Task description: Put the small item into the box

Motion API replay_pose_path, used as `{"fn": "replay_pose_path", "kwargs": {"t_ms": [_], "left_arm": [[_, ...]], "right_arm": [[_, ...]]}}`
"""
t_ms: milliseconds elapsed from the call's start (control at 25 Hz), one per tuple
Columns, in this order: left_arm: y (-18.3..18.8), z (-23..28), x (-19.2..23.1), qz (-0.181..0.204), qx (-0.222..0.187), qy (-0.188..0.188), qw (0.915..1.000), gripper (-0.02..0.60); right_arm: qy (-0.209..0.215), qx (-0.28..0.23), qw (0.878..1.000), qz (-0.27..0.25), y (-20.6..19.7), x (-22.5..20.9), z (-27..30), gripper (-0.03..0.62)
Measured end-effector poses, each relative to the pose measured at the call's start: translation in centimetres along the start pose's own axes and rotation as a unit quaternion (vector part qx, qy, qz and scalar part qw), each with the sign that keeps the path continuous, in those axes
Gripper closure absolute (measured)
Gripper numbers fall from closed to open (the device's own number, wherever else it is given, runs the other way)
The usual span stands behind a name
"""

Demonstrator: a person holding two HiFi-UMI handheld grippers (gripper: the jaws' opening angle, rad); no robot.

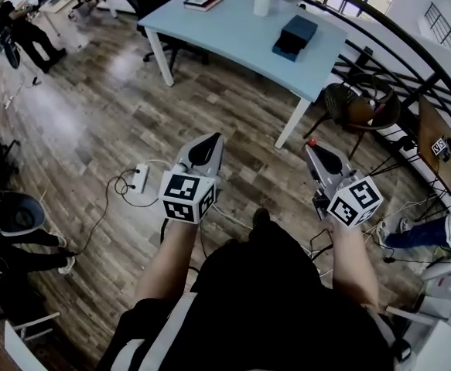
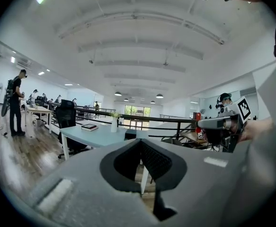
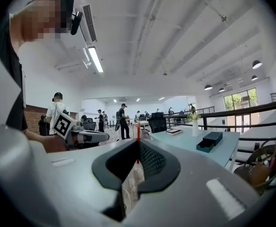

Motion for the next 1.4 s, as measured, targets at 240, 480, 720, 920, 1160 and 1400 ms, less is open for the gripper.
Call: {"fn": "replay_pose_path", "kwargs": {"t_ms": [240, 480, 720, 920, 1160, 1400], "left_arm": [[0.5, 0.9, 0.8, 0.000, 0.002, -0.001, 1.0000, 0.574], [0.5, 2.6, 2.3, -0.006, 0.017, 0.005, 0.9998, 0.574], [1.3, 6.7, 3.6, -0.021, 0.035, -0.002, 0.9992, 0.574], [3.0, 11.4, 4.1, -0.024, 0.051, -0.004, 0.9984, 0.574], [5.9, 15.7, 3.9, -0.014, 0.052, -0.004, 0.9986, 0.574], [8.7, 19.3, 2.9, -0.008, 0.060, -0.006, 0.9982, 0.574]], "right_arm": [[0.006, -0.001, 1.000, 0.008, 0.8, -1.2, 1.6, 0.583], [0.017, -0.005, 1.000, 0.024, 0.6, -2.7, 4.0, 0.583], [0.023, 0.001, 0.998, 0.053, 0.3, -6.9, 6.3, 0.583], [0.027, 0.001, 0.997, 0.066, 0.6, -11.4, 7.9, 0.583], [0.031, -0.016, 0.996, 0.082, 1.1, -16.6, 8.9, 0.583], [0.051, -0.022, 0.995, 0.088, 1.6, -20.6, 10.1, 0.583]]}}
Point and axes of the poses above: the fingertips, and each gripper's own axes: z forward along the fingers, x to its left, y out of its top, the point moved 6 cm from there along -z, backward along the fingers, and after that the axes turned 15 degrees about x, right-handed, at the moved point
